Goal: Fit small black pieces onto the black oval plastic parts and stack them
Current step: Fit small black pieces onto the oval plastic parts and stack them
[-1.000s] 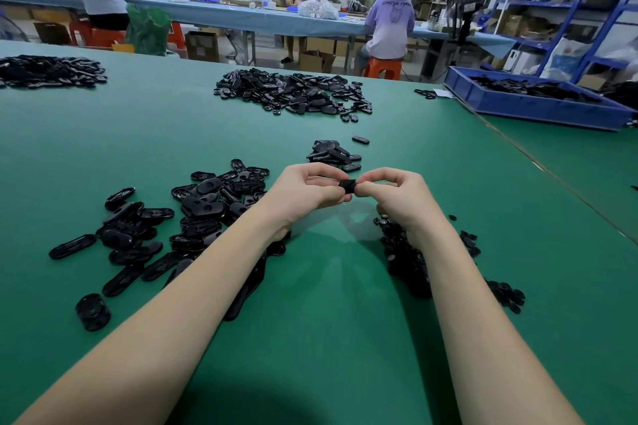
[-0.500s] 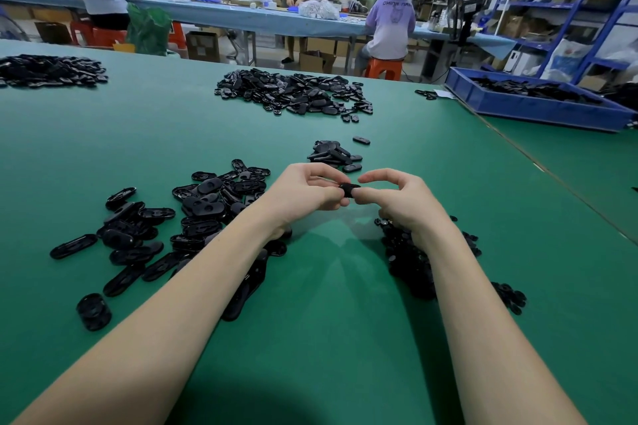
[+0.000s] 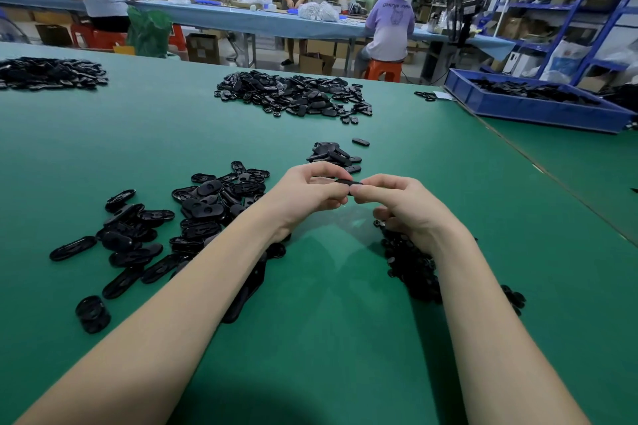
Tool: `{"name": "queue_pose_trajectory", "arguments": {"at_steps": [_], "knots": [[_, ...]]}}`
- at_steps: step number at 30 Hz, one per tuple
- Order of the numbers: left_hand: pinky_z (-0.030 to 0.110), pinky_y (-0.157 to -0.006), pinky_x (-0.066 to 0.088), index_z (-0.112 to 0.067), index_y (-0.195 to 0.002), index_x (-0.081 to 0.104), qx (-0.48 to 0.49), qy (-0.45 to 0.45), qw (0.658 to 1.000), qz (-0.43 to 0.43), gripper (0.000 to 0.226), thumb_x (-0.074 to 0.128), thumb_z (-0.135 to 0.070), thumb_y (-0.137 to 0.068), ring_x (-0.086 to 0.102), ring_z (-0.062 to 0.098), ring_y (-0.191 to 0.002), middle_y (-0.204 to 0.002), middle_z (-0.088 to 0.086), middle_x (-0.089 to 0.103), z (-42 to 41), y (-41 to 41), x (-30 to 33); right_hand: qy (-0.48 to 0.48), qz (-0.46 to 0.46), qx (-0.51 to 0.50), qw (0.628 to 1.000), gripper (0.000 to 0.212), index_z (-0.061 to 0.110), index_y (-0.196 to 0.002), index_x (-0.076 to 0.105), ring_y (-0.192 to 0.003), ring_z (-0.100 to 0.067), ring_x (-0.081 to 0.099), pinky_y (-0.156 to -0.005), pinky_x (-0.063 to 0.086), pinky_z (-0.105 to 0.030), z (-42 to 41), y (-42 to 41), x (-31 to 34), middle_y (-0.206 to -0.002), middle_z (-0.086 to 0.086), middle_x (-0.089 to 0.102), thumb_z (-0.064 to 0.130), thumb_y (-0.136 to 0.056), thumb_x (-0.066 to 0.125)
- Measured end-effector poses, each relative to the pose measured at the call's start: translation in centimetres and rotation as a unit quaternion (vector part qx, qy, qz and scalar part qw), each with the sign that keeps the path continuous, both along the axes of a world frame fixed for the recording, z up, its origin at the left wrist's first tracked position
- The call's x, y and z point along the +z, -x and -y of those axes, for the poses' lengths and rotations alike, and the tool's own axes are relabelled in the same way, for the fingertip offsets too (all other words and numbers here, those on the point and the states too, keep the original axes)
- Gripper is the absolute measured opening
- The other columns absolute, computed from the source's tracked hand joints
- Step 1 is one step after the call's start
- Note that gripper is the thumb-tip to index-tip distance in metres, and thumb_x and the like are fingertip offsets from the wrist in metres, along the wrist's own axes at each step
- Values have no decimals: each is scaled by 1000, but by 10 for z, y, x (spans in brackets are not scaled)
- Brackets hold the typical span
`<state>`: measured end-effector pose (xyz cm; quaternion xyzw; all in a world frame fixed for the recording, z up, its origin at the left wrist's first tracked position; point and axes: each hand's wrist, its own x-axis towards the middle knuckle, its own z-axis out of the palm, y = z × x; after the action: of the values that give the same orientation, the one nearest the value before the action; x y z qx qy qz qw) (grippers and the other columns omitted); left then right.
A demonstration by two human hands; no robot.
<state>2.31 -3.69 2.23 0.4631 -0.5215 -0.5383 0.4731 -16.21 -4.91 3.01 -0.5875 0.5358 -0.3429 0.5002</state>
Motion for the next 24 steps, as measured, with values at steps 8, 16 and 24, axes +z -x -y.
{"name": "queue_pose_trajectory", "arguments": {"at_steps": [8,16,24], "knots": [[18,-70,55,-12,-92,69,26,6,999,43,11,68,-1,-90,65,10,-65,-73,5,71,0,-2,-1,58,-7,-30,998,10,24,-79,73,-50,-10,41,-50,37,-19,1,-11,-4,-70,7,63,25,-82,82],[20,-77,57,-14,-94,71,16,1,999,50,11,72,-5,-89,70,11,-74,-85,9,77,1,-3,-3,62,-2,-21,998,9,20,-83,73,-51,-8,45,-49,39,-14,2,-6,-6,-68,9,63,21,-84,82],[25,-86,58,-13,-95,71,10,-10,999,42,11,74,-5,-88,70,15,-78,-87,10,78,2,-5,-5,72,-2,-30,997,13,18,-78,69,-46,-7,41,-44,34,-14,3,-10,-9,-57,13,56,17,-84,80]]}}
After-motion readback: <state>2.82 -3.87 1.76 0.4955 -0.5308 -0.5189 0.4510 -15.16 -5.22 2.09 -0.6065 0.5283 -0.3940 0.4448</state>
